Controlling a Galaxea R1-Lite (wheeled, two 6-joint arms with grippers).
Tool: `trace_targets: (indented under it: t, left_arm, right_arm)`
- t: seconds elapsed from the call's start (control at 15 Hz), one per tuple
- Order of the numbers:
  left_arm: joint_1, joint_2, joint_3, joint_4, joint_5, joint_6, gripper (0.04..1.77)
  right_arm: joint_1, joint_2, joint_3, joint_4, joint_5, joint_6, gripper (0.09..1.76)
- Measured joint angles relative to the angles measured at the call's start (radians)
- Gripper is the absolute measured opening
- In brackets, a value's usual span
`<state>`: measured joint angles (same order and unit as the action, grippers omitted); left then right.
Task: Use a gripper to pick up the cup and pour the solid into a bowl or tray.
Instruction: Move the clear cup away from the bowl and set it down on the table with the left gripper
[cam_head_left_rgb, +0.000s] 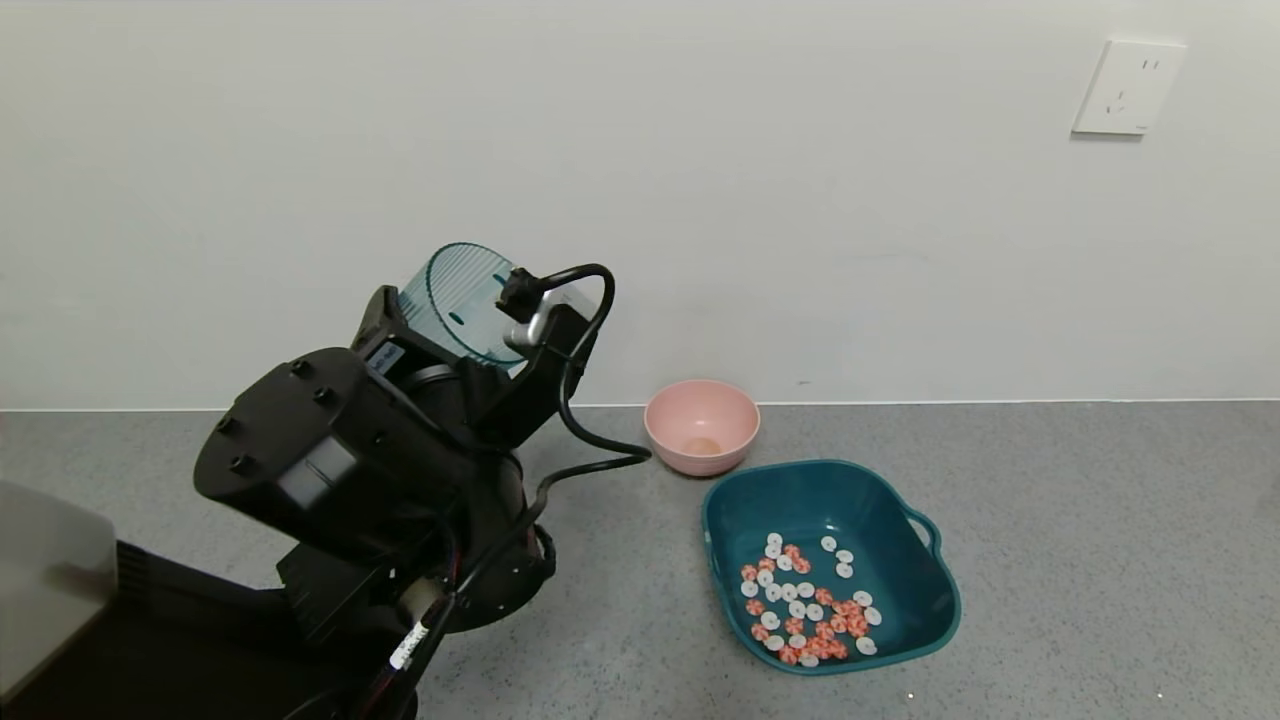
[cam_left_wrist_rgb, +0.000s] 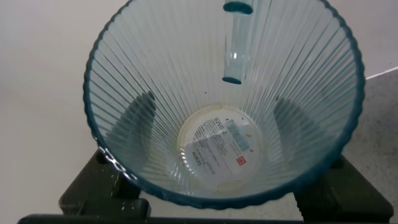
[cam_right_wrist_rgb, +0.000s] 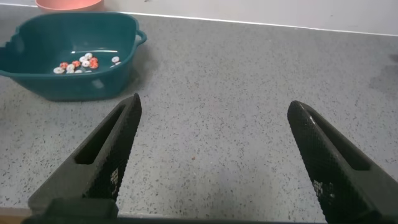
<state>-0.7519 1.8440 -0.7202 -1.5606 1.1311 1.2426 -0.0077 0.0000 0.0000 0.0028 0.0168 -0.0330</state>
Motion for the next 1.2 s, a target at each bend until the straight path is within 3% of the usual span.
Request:
trace_targets:
  t: [0.27, 0.4, 0.73, 1.0, 1.13, 1.2]
  left_arm:
    - [0.044, -0.032, 0.113, 0.0, -0.008, -0.161, 1.32]
    - [0.111, -0.061, 0.17, 0.0, -0.025, -0.253, 1.32]
    - [0.249, -0.112, 0.33, 0.03, -0.147, -0.605, 1.31]
    - [0.309, -0.164, 0.387, 0.292, -0.249, -1.019, 1.31]
    - [0.326, -0.201, 0.408, 0.433, -0.384, -1.197, 1.31]
    - [0.347, -0.225, 0.418, 0.497, -0.448, -1.242, 1.31]
  right_arm:
    - [0.0, 0.0, 0.0, 0.0, 0.001, 0.0, 1.71]
    - [0.0, 0.0, 0.0, 0.0, 0.001, 0.0, 1.71]
    - [0.0, 0.0, 0.0, 0.0, 0.0, 0.0, 1.71]
    - [0.0, 0.0, 0.0, 0.0, 0.0, 0.0, 1.71]
    - [0.0, 0.0, 0.0, 0.0, 0.001, 0.0, 1.71]
    - [0.0, 0.0, 0.0, 0.0, 0.001, 0.0, 1.71]
